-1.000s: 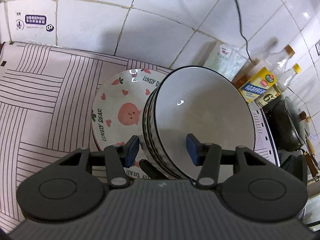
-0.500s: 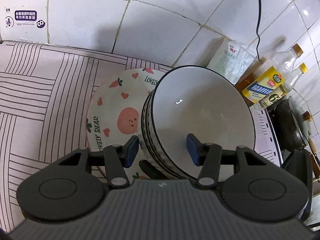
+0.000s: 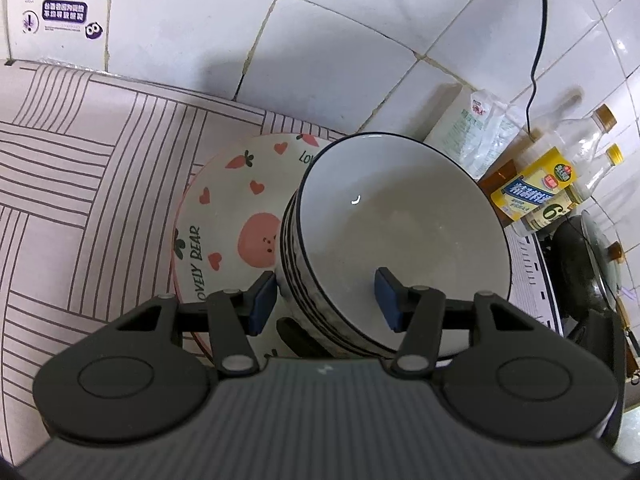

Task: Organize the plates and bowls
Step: 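Lower the bowl stack onto the rabbit plate and open both grippers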

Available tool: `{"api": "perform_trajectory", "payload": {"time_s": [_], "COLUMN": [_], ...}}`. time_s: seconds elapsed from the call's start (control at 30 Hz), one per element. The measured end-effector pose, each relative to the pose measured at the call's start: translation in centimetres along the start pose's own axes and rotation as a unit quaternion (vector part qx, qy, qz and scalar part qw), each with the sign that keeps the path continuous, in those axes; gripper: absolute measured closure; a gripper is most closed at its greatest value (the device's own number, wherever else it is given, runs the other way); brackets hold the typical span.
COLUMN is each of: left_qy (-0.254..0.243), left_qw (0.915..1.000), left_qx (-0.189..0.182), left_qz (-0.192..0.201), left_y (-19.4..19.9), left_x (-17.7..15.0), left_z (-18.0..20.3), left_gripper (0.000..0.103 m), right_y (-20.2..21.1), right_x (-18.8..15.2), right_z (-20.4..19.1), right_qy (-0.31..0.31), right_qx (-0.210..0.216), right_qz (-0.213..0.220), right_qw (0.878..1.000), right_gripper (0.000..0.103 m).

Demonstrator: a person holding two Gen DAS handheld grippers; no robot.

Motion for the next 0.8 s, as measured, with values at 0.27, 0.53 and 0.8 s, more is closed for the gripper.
{"api": "perform_trajectory", "payload": {"time_s": [0.27,0.53,0.8], "left_qy": [0.010,-0.017,-0.048], "left_qw": [0.9986,0.9930,0.9838], "left_qx": [0.018,0.045,0.074], "left_qz": [0.048,0.108,0.156], "left_y": [1.2,5.0,9.1], "left_x": [-0.4,-1.4,-3.9], "left_z": [0.4,1.8,2.6], "left_gripper": [0.048,0.035,0.019], "right_y": [1.6,5.9,9.6], "right_x": [-0.1,-0.6,-1.2], "right_z": [-1.0,-1.6,-1.7], "right_qy": [0.002,0.000,-0.035], "right_qx": [-0.012,-0.025,-0.029], "right_qz": [-0.021,-0.013,-0.009], "right_qw": [1.000,1.000,0.999], "right_gripper": [0.003,0.003,0.003]}}
Point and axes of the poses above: each gripper's, at about its wrist camera, not at the fingertips, and y roughly against the way its jaws point, z to its right, x to its top, the point moved 7 cm from there along -y, roughly the way its jaws point, and after that the axes turned 10 degrees about y, right-handed, at the moved point
